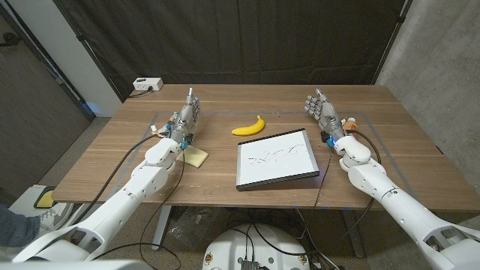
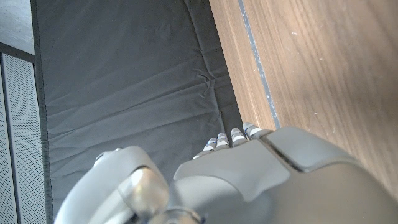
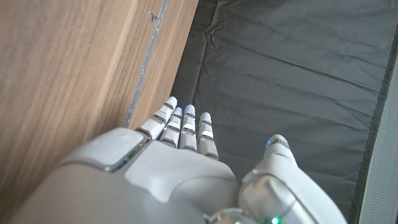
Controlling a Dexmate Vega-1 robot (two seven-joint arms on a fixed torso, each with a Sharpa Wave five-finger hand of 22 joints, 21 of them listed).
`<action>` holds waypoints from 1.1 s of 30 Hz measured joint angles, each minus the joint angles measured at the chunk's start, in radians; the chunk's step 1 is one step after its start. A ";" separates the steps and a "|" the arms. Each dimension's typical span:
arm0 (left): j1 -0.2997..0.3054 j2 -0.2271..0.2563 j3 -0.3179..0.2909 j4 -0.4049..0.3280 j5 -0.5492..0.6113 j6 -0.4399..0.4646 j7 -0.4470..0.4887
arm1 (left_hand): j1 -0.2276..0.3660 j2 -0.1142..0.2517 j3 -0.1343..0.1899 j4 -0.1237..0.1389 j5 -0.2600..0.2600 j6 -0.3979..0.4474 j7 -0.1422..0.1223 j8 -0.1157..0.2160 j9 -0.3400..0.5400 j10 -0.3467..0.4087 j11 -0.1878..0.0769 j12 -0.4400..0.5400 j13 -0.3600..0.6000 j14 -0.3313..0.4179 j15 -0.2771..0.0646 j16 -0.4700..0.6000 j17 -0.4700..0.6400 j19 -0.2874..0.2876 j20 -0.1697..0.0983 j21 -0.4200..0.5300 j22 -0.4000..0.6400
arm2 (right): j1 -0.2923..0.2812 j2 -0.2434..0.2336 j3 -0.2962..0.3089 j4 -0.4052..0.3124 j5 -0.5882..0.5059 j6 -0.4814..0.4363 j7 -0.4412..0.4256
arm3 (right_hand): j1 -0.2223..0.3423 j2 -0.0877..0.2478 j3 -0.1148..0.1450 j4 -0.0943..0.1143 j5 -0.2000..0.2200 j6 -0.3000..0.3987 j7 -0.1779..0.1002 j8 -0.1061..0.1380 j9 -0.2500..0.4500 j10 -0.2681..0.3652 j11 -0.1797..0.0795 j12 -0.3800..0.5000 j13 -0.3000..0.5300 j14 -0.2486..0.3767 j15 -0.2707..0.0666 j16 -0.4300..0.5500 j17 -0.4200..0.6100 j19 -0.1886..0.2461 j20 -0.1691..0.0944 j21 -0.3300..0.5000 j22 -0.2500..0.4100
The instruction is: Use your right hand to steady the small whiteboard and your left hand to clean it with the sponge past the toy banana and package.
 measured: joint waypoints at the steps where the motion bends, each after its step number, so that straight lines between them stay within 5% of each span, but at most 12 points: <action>1: 0.003 0.002 0.000 -0.005 0.007 0.010 0.020 | 0.000 0.000 0.000 0.000 0.000 0.000 0.000 0.000 0.000 0.000 0.000 0.000 0.000 0.000 0.000 0.000 0.000 0.000 0.000 0.000 0.000 | 0.000 0.000 0.000 0.000 -0.004 0.002 -0.003 | 0.000 0.000 0.000 0.000 0.000 0.000 0.000 0.000 0.000 0.000 0.000 0.000 0.000 0.000 0.000 0.000 0.000 0.000 0.000 0.000 0.000; 21: 0.072 0.049 -0.017 -0.109 0.017 0.012 0.041 | 0.022 0.001 -0.004 -0.004 0.005 0.000 0.000 0.007 0.000 0.008 0.000 0.012 0.000 0.000 0.000 0.008 0.000 0.000 0.000 0.008 0.000 | -0.078 -0.038 0.029 -0.105 -0.082 0.064 -0.102 | 0.048 0.010 0.022 -0.022 0.000 0.041 -0.005 0.014 0.004 0.034 -0.013 0.008 0.000 0.040 -0.008 0.004 0.000 0.030 -0.002 0.008 0.000; 22: 0.075 0.052 -0.018 -0.113 0.019 0.009 0.041 | 0.022 0.002 -0.004 -0.004 0.005 0.000 0.000 0.007 0.000 0.007 0.000 0.012 0.000 0.000 0.000 0.008 0.000 0.000 0.000 0.008 0.000 | -0.123 -0.066 0.052 -0.172 -0.085 0.064 -0.110 | 0.048 0.010 0.022 -0.022 0.000 0.041 -0.005 0.014 0.004 0.036 -0.010 0.008 0.000 0.040 -0.008 0.004 0.000 0.030 -0.002 0.008 0.000; 33: 0.109 0.064 -0.033 -0.132 0.003 -0.038 0.004 | 0.027 0.007 -0.001 -0.007 0.009 0.000 0.000 0.018 0.000 0.031 -0.002 0.019 0.000 0.000 0.000 0.015 0.000 0.000 0.000 0.015 0.000 | -0.232 -0.129 0.102 -0.328 -0.117 0.041 -0.166 | 0.062 0.006 0.025 -0.025 0.000 0.041 -0.005 0.014 0.004 0.044 -0.013 0.008 0.000 0.046 -0.005 0.004 0.000 0.038 0.006 0.008 0.000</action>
